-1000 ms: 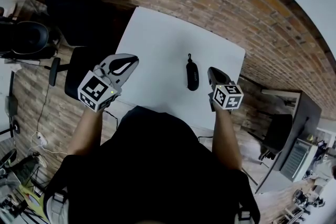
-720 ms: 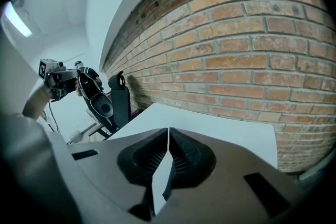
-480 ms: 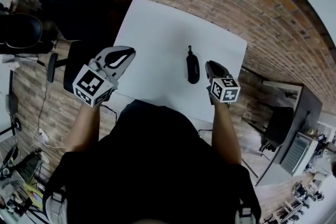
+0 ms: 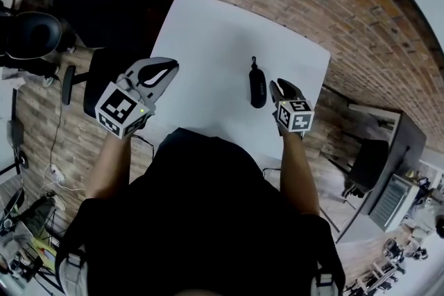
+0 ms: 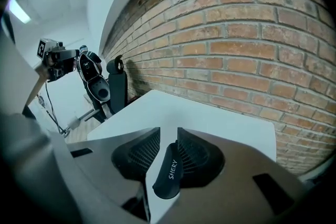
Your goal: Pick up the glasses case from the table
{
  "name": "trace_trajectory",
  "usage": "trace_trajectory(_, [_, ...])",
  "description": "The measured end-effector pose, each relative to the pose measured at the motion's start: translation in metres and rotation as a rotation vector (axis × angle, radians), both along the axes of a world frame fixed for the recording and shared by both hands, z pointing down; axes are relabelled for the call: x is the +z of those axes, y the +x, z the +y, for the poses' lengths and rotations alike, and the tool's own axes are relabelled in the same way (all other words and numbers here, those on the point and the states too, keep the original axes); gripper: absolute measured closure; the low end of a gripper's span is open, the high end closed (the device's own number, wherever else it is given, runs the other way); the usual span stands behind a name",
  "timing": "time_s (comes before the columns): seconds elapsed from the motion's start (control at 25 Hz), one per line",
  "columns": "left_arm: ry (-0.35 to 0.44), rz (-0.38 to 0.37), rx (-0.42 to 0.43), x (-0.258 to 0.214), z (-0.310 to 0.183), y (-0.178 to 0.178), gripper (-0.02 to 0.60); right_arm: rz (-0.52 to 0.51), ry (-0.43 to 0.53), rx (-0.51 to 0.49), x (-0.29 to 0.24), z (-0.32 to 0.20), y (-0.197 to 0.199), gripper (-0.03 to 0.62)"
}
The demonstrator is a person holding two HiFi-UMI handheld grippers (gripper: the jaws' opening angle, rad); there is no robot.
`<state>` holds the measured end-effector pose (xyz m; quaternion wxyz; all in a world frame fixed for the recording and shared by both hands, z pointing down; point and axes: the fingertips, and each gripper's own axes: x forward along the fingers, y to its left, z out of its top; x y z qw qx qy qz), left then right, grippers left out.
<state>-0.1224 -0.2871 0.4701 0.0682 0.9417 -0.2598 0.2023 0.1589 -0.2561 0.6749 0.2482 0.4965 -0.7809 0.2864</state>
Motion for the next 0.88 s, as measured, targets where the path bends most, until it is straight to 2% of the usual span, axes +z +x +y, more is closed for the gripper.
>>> trace_trajectory(0.44, [-0.019, -0.010, -0.006, 0.011, -0.006, -0.012, 0.557, 0.012, -0.065, -0.033, 0.033, 0.003, -0.014, 0.425])
trace_trajectory(0.88, [-0.052, -0.020, -0.019, 0.023, -0.011, -0.018, 0.557, 0.060, -0.194, -0.030, 0.081, 0.011, -0.011, 0.352])
